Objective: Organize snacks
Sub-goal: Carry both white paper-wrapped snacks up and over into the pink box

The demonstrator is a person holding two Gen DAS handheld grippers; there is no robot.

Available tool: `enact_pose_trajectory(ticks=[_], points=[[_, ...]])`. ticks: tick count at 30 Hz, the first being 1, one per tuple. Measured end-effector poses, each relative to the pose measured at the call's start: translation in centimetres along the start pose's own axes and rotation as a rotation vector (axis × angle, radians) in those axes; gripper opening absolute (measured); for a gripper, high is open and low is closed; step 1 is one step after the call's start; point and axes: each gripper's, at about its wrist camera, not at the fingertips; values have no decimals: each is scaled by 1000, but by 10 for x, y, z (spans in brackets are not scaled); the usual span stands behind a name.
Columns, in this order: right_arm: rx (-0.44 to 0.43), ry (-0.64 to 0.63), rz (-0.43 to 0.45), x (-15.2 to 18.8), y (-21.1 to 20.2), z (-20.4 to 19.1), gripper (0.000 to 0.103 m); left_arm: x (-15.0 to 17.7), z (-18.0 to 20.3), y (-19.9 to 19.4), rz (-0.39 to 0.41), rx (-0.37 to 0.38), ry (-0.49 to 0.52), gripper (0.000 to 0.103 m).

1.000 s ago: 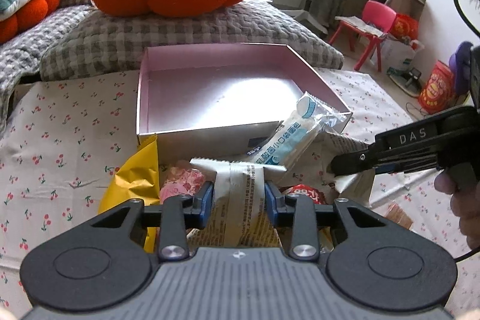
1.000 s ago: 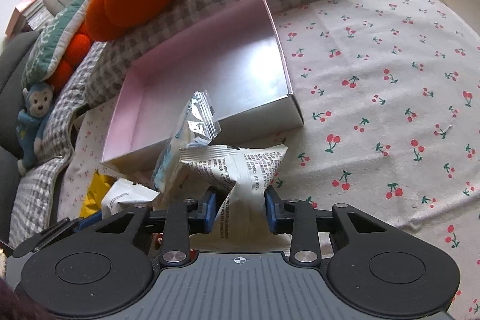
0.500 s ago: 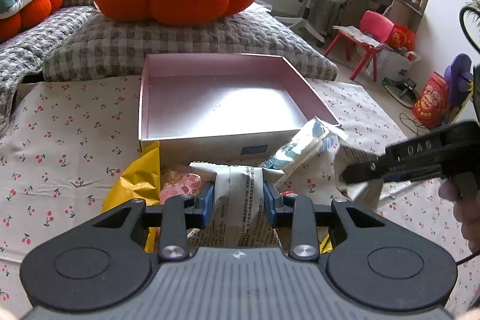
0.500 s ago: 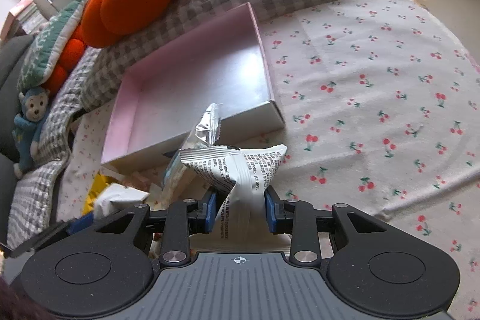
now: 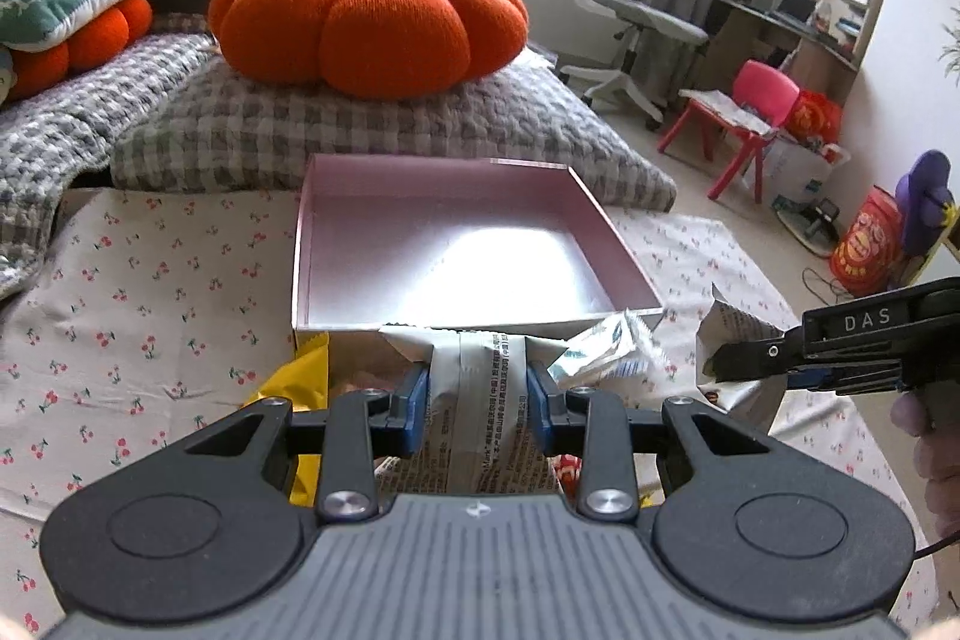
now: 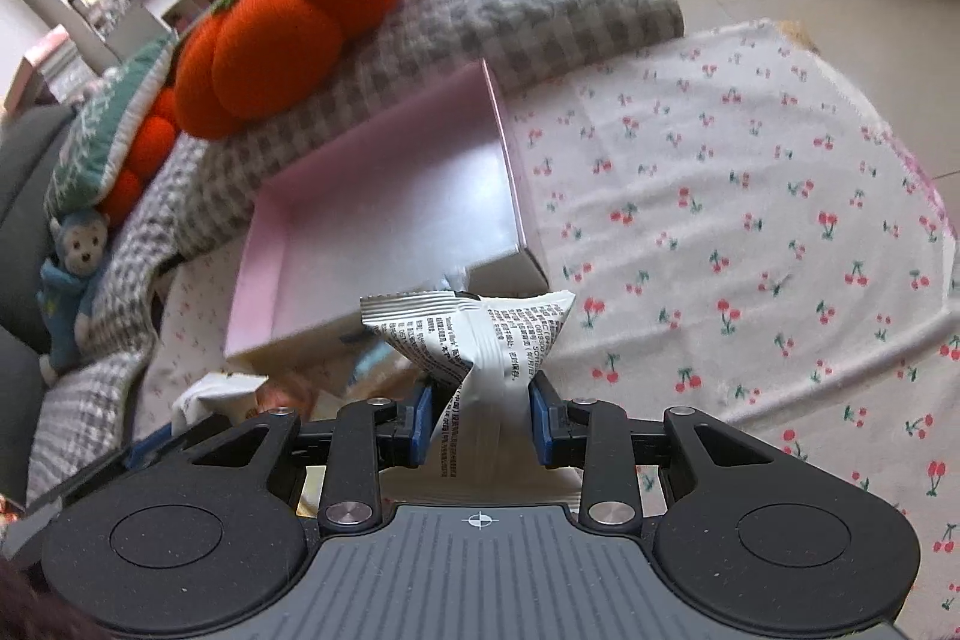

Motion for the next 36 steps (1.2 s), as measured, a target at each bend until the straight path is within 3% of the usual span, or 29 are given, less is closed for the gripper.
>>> enact_pose_trajectory(ticks=[12,20,27,36], points=[[-71,-10,49,-35,5,-29,31,-34,-7,25,24,-107,34,30],[-142,-51,107,-49,28,-43,31,-38,-27,51,51,-151,-32,30],[-122,-76,124,-57,59,-49,31,-40,-33,69,71,-179,-37,31],[-50,-98,120,-63,86,-38,31,-31,-38,87,34,-196,-9,31]])
Point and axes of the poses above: each gripper's, at about its wrist camera, not at the fingertips, and y roughly the way its jaws point, z to its right, x to its underside, and after that the axes turned 7 degrees about y, right-handed
